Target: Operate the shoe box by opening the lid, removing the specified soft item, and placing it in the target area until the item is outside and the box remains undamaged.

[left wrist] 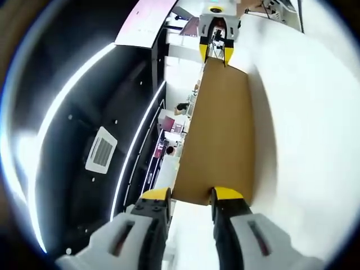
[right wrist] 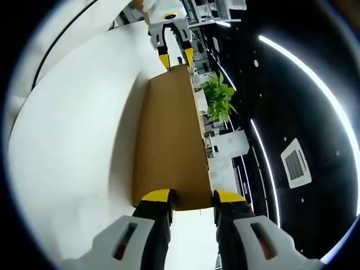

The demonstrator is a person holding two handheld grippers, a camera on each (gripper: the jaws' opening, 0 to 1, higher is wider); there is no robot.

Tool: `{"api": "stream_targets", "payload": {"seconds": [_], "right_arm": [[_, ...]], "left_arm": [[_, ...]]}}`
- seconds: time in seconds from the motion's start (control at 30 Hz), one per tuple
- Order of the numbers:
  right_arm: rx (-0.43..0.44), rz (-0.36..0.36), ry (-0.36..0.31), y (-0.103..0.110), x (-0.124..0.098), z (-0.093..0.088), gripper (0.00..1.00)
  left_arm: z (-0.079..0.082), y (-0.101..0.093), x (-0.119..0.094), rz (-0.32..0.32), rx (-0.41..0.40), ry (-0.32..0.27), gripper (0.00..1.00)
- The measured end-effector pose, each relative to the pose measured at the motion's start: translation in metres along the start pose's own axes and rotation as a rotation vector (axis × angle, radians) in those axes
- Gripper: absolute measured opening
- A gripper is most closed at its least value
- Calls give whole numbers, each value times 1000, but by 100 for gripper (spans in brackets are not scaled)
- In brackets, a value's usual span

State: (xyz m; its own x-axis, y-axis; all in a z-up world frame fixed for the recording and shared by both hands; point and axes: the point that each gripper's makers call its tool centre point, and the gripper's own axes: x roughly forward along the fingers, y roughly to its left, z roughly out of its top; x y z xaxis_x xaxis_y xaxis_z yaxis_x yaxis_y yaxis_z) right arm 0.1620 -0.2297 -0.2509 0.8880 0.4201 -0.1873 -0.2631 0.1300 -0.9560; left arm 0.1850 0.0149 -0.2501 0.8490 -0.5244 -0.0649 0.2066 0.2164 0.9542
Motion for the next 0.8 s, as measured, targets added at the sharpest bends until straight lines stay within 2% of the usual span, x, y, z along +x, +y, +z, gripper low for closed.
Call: {"api": "stream_targets", "payload": {"seconds": [0.8], "right_arm": [[20, -24, -12, -6, -3, -2, 28]], "left_arm": [[3, 10, -2, 23, 22, -8, 28]]}}
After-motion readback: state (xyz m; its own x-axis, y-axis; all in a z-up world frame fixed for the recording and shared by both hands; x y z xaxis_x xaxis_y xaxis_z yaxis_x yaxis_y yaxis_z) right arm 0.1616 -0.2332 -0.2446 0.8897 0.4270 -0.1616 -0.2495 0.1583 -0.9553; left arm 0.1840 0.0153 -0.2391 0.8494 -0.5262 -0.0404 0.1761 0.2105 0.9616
